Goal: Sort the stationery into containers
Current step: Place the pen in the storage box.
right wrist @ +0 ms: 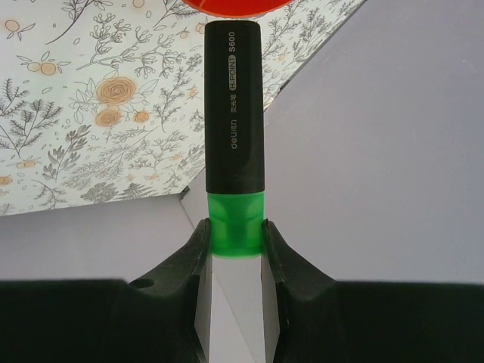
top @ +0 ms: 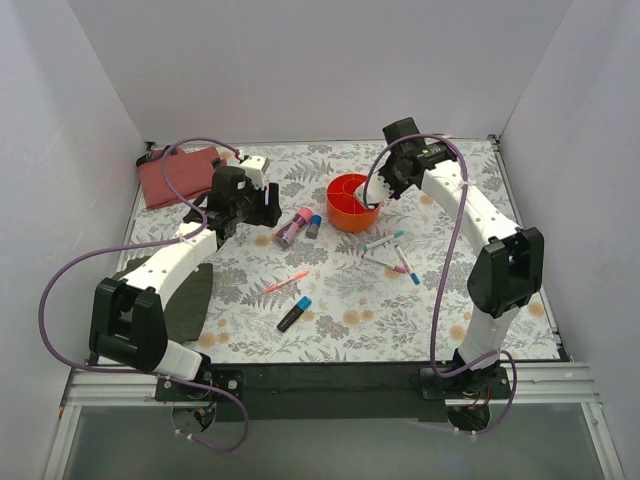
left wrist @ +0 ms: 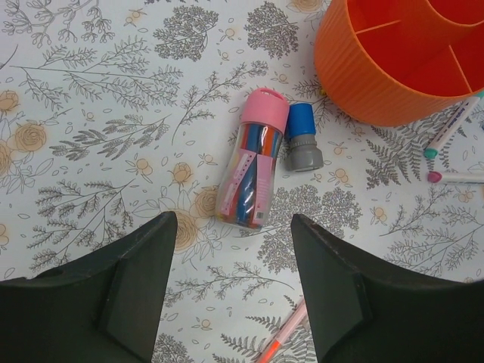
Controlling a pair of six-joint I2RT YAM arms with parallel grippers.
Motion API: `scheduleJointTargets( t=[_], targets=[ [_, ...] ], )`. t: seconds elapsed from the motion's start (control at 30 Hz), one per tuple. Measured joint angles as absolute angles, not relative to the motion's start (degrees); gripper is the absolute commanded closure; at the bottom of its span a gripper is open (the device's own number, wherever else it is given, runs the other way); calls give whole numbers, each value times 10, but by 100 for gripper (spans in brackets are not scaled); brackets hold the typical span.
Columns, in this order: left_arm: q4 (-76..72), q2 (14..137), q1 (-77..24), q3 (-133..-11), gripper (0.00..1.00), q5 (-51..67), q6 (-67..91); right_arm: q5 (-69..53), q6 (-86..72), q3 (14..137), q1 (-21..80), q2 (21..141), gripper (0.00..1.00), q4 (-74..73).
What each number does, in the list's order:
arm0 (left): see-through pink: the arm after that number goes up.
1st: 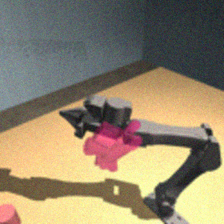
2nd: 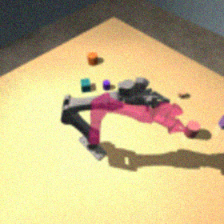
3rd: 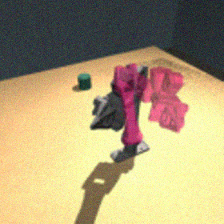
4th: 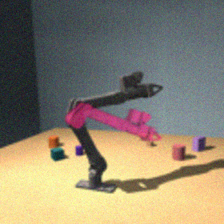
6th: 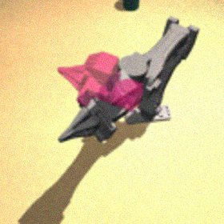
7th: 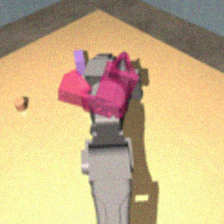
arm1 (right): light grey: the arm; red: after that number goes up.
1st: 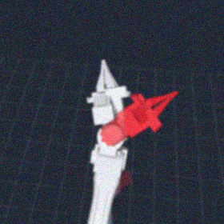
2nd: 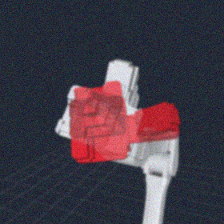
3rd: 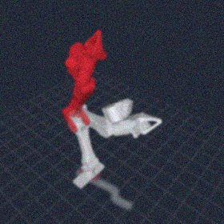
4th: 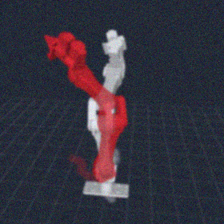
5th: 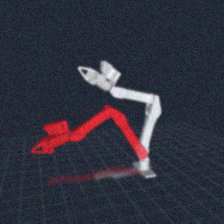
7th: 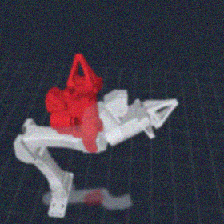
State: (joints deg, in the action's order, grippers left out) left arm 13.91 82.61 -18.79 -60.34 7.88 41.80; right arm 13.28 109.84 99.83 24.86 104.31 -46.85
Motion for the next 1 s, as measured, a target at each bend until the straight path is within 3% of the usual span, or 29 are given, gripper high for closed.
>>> scheduleJointTargets(
  t=[1.0],
  targets=[
    [120,819,-185,-578,37,56,418,138,1091,982,268,1072,99,-465]
  ],
)
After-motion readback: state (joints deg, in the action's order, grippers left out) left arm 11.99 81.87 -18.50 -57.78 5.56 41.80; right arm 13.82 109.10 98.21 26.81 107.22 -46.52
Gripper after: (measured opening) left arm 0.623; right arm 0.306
